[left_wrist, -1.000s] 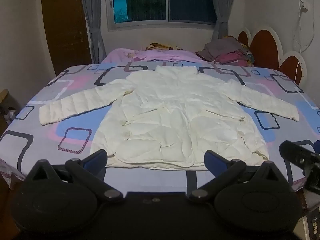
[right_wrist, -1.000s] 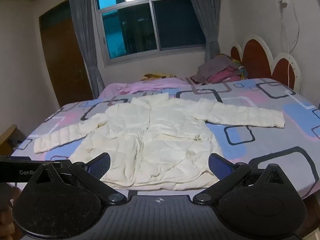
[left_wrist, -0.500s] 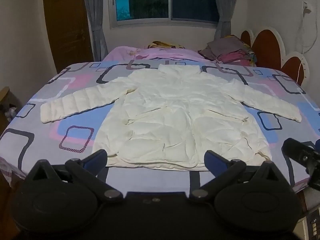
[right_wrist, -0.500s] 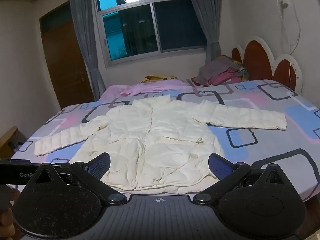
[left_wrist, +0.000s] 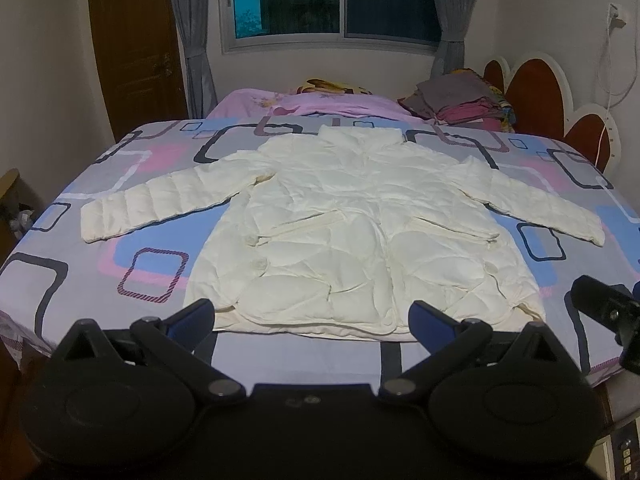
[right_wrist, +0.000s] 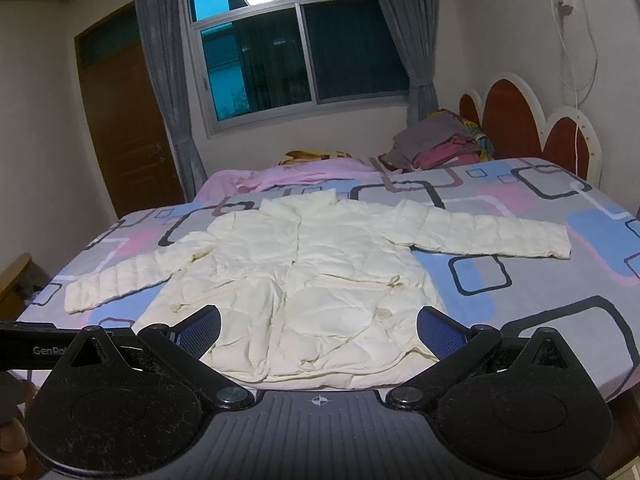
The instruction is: Fold large clothes
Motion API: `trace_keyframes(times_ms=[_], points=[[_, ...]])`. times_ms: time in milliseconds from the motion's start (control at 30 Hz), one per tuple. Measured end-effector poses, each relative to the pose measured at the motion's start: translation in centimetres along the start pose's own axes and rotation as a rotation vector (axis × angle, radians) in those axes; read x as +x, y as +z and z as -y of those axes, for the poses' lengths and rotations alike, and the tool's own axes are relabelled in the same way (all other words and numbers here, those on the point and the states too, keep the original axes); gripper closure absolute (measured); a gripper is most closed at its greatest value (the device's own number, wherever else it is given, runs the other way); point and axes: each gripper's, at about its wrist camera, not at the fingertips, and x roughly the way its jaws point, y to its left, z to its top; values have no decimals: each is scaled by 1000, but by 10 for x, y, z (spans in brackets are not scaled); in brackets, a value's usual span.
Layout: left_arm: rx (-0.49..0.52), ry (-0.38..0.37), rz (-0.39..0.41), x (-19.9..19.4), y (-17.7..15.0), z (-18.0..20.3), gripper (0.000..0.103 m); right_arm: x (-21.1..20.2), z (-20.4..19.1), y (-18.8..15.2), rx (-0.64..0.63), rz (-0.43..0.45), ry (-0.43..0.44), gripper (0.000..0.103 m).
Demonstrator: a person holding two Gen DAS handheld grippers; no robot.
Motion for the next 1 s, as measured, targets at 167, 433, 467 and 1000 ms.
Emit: trace_keyframes(times_ms=[167, 433, 467, 1000], points=[[-6, 1, -4, 0, 0, -1, 0, 0, 0, 0, 1, 0, -3, 0], [-19, 0, -10, 1, 2, -7, 0, -1, -3, 0, 1, 2, -4, 0], [-20, 0, -9, 0, 3, -8, 0, -1, -3, 1, 1, 1, -4, 0], [-38, -9, -11, 1, 5, -20, 0, 1, -10, 2, -7, -3, -7, 0]])
